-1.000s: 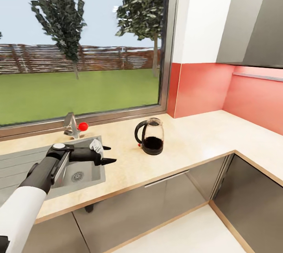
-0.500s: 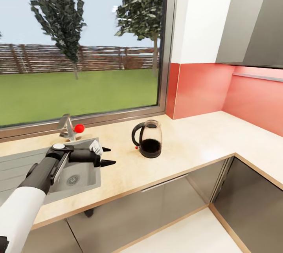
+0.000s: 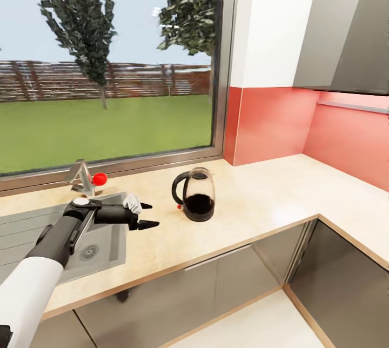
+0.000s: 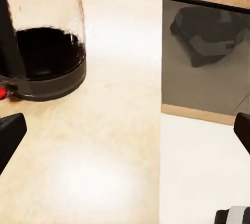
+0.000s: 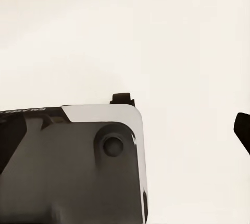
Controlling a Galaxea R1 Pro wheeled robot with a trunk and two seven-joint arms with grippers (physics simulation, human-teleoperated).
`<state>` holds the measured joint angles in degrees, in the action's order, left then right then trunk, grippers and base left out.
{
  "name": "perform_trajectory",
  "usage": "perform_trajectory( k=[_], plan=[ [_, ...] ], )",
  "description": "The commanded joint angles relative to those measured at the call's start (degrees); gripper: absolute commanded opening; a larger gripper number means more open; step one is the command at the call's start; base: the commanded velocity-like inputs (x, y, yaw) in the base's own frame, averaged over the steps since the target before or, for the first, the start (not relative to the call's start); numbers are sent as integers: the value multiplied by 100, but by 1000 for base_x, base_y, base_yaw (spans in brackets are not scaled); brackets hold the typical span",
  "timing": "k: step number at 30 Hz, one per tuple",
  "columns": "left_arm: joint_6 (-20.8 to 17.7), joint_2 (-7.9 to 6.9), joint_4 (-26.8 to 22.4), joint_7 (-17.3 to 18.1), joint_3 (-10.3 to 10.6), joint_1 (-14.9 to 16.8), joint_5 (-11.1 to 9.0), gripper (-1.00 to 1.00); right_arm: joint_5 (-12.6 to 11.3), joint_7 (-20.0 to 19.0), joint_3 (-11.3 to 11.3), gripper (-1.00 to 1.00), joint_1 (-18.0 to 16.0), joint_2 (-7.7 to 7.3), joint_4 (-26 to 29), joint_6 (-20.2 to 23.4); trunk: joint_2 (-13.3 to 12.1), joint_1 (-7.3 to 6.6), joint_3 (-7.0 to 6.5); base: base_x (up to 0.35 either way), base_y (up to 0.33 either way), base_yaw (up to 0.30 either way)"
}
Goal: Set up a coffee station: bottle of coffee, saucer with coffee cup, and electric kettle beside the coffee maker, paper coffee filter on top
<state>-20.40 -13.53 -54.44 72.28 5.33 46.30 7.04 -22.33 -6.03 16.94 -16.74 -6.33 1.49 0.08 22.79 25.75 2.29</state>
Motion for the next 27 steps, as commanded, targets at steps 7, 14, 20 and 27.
perform_trajectory(
  k=[7,14,20,27],
  plan=[
    [-60,0,-23,23,3,5,17,100,-58,-14,46,100,-4,0,0,1,13,4,14,1,-181,0],
    [-67,0,-34,21,-3,10,17,100,-53,-13,46,100,-4,0,1,1,13,4,14,0,-22,0],
    [-69,0,-39,13,-5,10,16,100,-52,-19,46,100,-4,0,1,-5,13,4,14,140,-1,0],
    [-65,11,-38,-2,-5,3,17,100,-60,-21,46,100,-4,0,1,-8,13,4,14,233,0,0]
  ],
)
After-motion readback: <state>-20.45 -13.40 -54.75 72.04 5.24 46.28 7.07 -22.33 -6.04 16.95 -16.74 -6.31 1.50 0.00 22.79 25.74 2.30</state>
